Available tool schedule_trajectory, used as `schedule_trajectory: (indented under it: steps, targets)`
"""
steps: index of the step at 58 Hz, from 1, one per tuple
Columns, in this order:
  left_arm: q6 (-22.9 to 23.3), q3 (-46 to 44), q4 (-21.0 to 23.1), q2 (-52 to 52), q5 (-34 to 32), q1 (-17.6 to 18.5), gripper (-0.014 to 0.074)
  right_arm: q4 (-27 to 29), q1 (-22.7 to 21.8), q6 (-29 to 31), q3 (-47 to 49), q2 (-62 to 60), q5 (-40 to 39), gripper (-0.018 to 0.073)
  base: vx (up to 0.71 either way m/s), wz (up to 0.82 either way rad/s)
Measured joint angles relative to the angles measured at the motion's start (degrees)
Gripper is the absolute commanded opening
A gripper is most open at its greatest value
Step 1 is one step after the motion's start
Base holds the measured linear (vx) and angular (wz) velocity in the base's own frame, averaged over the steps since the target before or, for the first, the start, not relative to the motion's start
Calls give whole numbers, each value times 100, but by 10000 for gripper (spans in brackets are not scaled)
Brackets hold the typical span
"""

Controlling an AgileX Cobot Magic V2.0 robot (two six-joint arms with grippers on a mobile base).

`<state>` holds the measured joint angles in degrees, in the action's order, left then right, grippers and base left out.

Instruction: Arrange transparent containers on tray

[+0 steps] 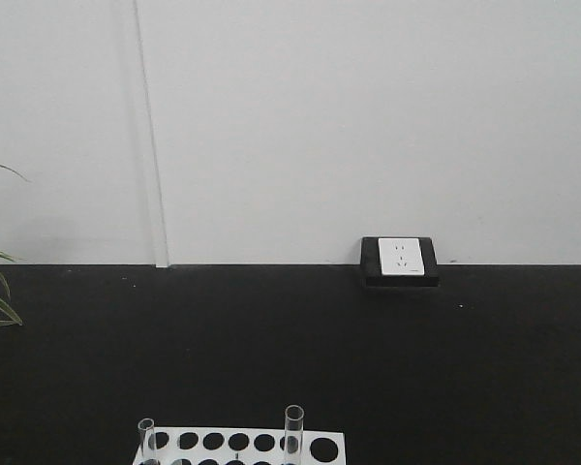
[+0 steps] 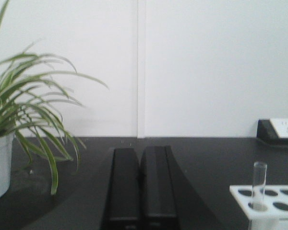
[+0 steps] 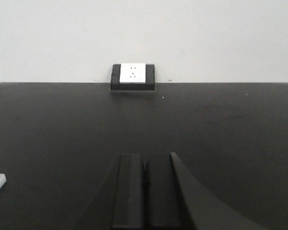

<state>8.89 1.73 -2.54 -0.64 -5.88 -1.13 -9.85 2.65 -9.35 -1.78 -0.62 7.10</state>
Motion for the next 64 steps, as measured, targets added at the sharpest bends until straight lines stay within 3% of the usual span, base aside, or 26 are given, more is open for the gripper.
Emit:
schedule_trajectory:
  steps: [13,25,38,55,64]
  targets:
    - [5,-126,0,0,-330,0,-6,-2,0,0,0,0,-966,-11,0,0]
    - [5,-1643,0,245,715,0,-6,9,0,0,1076,477,-433,-11,0,0]
    - [-165,-3284,0,1400,1836,0,-6,-64,0,0,2694,1695,-130,-11,0,0]
    - [-212,-3478,0,2727,2250,0,1,63,0,0,3032,2989,81,2,0,0]
    - [-212,-3478,0,3206,2263,0,62,204,0,0,3032,3395,123,57,0,0]
